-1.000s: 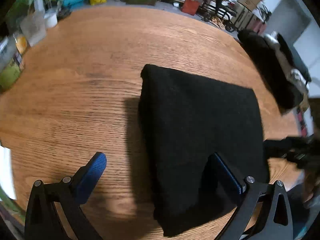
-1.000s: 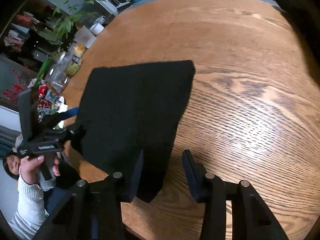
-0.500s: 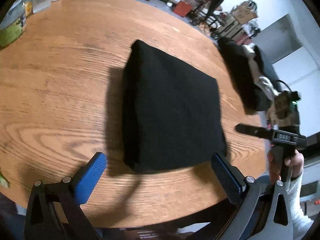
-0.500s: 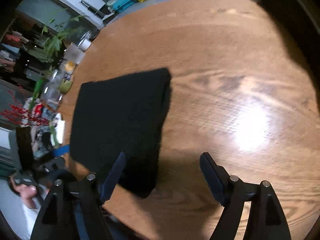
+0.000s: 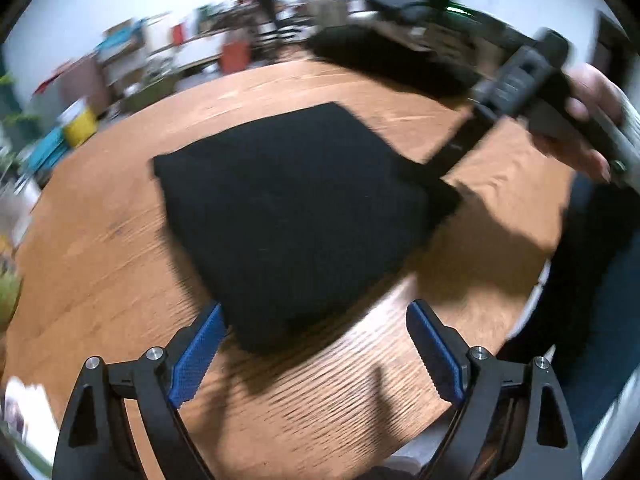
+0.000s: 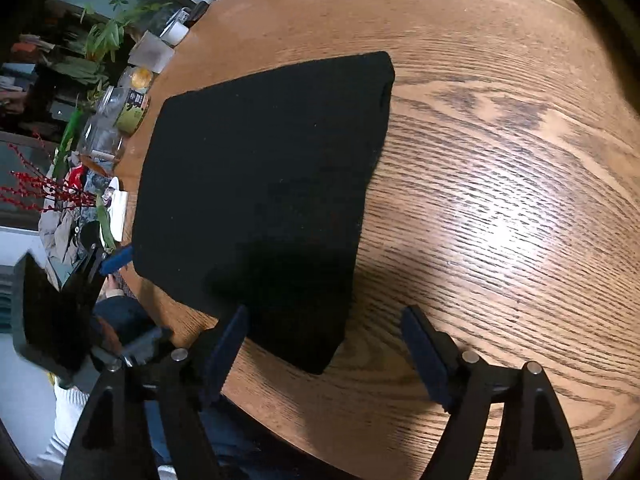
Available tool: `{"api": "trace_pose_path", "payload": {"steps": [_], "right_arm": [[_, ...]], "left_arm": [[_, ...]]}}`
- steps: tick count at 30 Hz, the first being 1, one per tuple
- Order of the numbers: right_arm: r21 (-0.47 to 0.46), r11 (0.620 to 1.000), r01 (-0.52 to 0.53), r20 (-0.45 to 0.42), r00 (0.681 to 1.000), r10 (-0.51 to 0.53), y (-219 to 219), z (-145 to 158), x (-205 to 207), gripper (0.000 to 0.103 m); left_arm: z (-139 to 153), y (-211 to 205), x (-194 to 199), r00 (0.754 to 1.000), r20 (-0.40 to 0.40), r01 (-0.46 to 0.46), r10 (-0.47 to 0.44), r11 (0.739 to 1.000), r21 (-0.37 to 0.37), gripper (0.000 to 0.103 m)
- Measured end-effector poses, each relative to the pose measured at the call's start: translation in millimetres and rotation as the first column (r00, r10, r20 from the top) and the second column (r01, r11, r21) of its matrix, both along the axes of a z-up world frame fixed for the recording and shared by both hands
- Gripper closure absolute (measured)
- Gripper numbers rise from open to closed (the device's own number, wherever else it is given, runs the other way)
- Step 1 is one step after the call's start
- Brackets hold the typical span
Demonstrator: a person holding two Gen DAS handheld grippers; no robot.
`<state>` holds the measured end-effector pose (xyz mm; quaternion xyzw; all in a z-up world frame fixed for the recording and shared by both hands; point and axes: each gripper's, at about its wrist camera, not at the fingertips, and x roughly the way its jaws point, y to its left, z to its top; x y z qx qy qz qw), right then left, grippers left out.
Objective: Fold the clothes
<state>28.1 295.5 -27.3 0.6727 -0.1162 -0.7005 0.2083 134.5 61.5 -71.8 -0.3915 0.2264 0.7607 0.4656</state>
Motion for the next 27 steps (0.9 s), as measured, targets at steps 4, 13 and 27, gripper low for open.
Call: {"api": "trace_pose_path", "payload": {"steps": [4, 13, 27], "right_arm": [[-0.004, 1.000, 0.006, 0.013, 1.000, -0.006, -3.0, -6.0, -4.1, 0.019], [0.003, 1.000, 0.031, 0.016, 0.999, -0.031, -9.5, -12.2, -12.7, 0.017], [0.002, 0.998, 0.058, 0.002, 0.998, -0.058, -10.0, -11.0, -23.3, 0.016]], "left_arm": [[-9.4, -3.9, -14.6, 0.999, 0.052, 0.010, -0.012, 0.999, 0.050, 0.050], [-8.5, -23.0, -49.4, 0.890, 0.455, -0.111, 0.030, 0.982, 0.152, 0.076], [-29.7, -16.0, -69.9, 0.624, 0.772, -0.241, 0.119, 0.969, 0.045, 0.072]]}}
